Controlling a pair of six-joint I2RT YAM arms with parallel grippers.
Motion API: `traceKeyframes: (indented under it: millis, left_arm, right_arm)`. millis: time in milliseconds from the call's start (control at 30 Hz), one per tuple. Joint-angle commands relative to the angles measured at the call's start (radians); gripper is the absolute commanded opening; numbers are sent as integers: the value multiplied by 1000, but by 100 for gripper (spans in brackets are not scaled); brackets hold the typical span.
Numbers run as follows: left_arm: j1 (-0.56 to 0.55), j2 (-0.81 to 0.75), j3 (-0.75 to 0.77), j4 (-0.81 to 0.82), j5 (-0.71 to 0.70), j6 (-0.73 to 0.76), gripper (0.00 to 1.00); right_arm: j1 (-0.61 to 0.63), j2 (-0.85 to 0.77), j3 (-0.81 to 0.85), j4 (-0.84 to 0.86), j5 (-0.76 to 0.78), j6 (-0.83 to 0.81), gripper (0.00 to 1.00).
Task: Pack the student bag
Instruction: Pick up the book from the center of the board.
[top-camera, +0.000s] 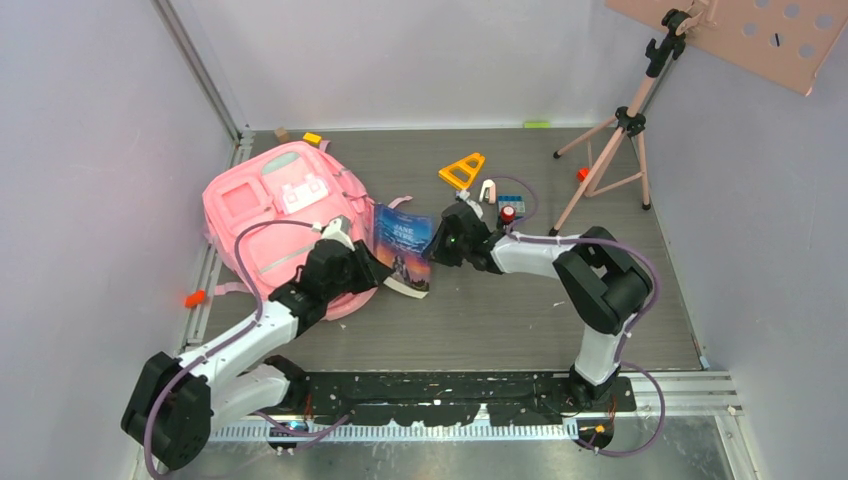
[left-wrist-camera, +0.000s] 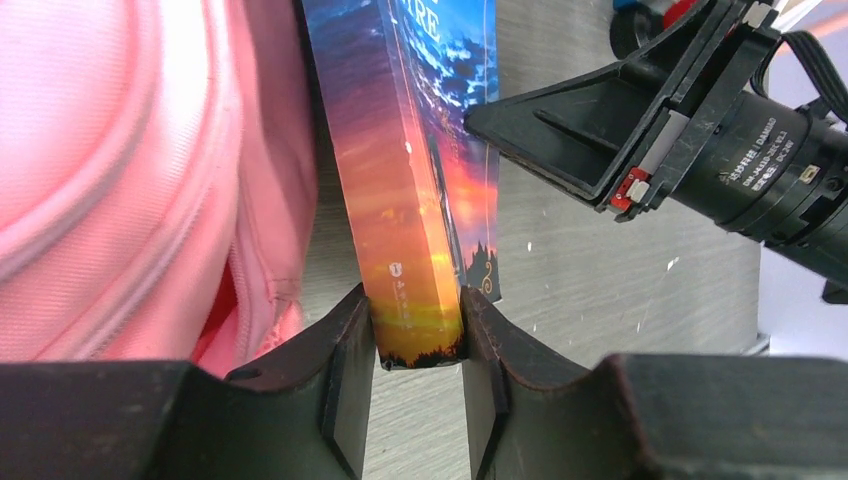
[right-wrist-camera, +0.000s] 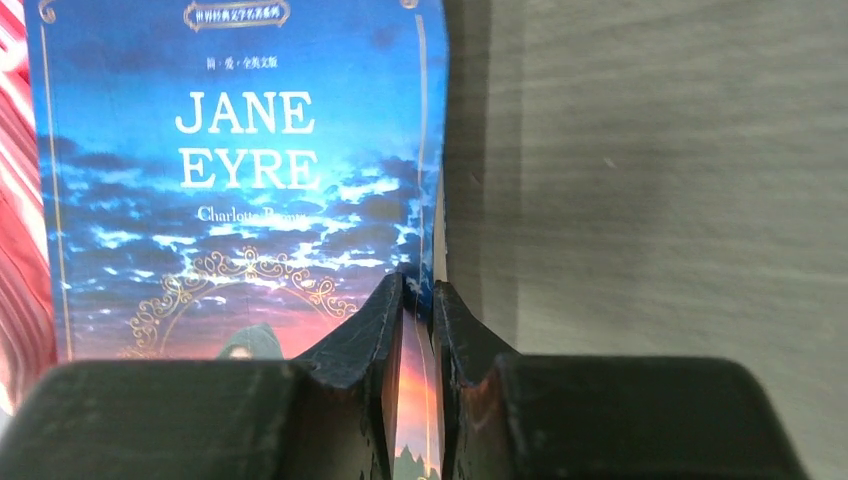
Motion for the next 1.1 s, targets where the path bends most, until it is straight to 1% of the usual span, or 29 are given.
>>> traceKeyframes:
  millis: [0, 33, 100, 133, 167, 233, 300, 333, 400, 433, 533, 567, 600, 700, 767, 867, 967, 1067]
  left_arm:
    - [-20, -79, 98, 118, 131, 139, 0]
    - [-20, -94, 111, 87, 138, 165, 0]
    - [-19, -135, 126, 53, 141, 191, 0]
    - [-17, -153, 128, 49, 142, 194, 0]
    - [-13, -168, 132, 51, 149, 187, 0]
    - [-7, -187, 151, 53, 162, 163, 0]
    - [-2, -193, 180, 46, 178, 131, 0]
    - [-1, -193, 200, 34, 192, 125, 0]
    - [3, -191, 246, -2, 218, 129, 0]
    - [7, -191, 264, -17, 234, 136, 0]
    - [24, -195, 303, -55, 306, 175, 0]
    - [30, -190, 327, -80, 340, 207, 0]
    - [36, -182, 349, -115, 375, 258, 0]
    - [46, -153, 407, -215, 476, 371, 0]
    - [48, -142, 431, -244, 551, 423, 0]
    - [49, -129, 456, -265, 639, 477, 0]
    - [50, -110, 482, -298, 701, 520, 0]
    - [50, -91, 508, -321, 766, 558, 0]
  right_arm:
    - [33, -129, -56, -229, 27, -98, 25]
    - [26, -179, -64, -242, 36, -110, 30]
    - [-8, -257, -95, -244, 31, -115, 48]
    - [-37, -312, -117, -241, 25, -116, 53]
    - [-50, -337, -129, -231, -4, -120, 61]
    - [-89, -409, -155, -226, -48, -136, 69]
    - [-127, -485, -167, -229, -78, -159, 74]
    - [-135, -534, -168, -232, -87, -185, 75]
    - [-157, -610, -165, -243, -112, -239, 81]
    - [-178, -634, -164, -243, -153, -260, 86]
    - [-222, -708, -150, -245, -291, -373, 89]
    - [-235, -714, -143, -254, -363, -400, 89]
    - [-237, -724, -124, -267, -396, -450, 89]
    - [-237, -696, -71, -323, -560, -530, 88]
    - [-229, -667, -25, -343, -628, -575, 87]
    - [-206, -621, 20, -395, -673, -666, 87]
    - [-172, -553, 84, -444, -709, -720, 87]
    - [-137, -509, 109, -475, -732, -757, 86]
